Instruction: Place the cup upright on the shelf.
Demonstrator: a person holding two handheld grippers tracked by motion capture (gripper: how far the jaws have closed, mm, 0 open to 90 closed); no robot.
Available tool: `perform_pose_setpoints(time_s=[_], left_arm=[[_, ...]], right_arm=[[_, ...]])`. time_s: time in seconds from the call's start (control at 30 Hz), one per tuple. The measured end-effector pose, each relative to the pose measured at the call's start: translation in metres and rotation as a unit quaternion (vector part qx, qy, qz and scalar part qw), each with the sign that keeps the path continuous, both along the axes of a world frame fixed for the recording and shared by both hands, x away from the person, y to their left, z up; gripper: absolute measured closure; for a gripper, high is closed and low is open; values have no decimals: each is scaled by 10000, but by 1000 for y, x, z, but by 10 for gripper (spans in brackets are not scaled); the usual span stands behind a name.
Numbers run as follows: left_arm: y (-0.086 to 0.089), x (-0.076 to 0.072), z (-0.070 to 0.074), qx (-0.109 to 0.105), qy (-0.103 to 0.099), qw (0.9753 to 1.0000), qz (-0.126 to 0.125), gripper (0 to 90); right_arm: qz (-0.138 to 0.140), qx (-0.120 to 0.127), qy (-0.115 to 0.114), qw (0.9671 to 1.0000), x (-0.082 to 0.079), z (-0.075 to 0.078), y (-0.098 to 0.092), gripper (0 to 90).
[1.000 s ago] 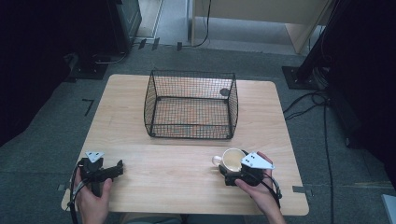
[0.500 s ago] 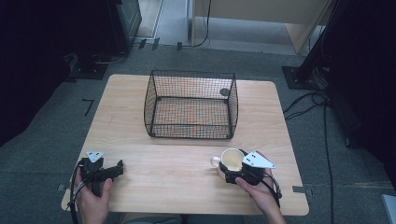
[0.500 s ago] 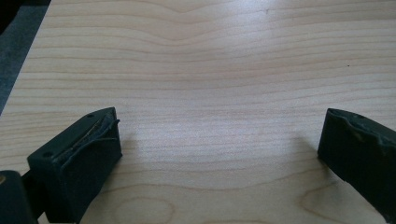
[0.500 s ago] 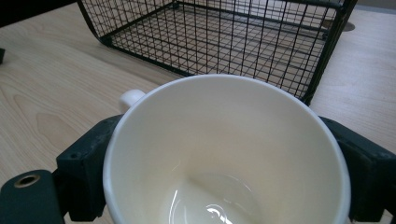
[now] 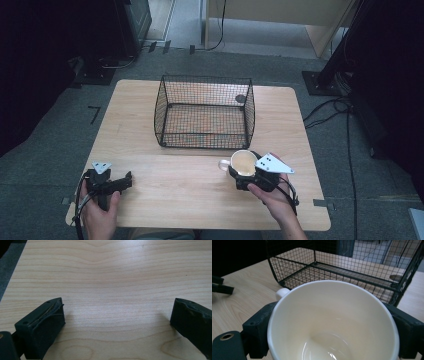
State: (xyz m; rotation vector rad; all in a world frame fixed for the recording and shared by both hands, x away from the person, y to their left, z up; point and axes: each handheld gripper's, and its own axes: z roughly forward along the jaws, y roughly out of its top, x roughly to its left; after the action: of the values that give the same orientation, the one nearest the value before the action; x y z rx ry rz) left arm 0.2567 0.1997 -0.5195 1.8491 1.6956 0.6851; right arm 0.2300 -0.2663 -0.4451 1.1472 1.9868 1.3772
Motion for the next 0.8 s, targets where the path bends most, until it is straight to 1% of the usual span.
perform_pose_setpoints(time_s=[0.33,0.5,0.8], left_arm=[[0,0,0,1,2,10000,-1,0],[0,0,0,0,2,10000,-1,0],[0,0,0,-8,1,10000,5,0]], right_arm=[[87,56,-178,9998,14,30,17,103],[148,71,-264,9995,25,46,25,103],[131,30,-379,9992,45,62,38,103]])
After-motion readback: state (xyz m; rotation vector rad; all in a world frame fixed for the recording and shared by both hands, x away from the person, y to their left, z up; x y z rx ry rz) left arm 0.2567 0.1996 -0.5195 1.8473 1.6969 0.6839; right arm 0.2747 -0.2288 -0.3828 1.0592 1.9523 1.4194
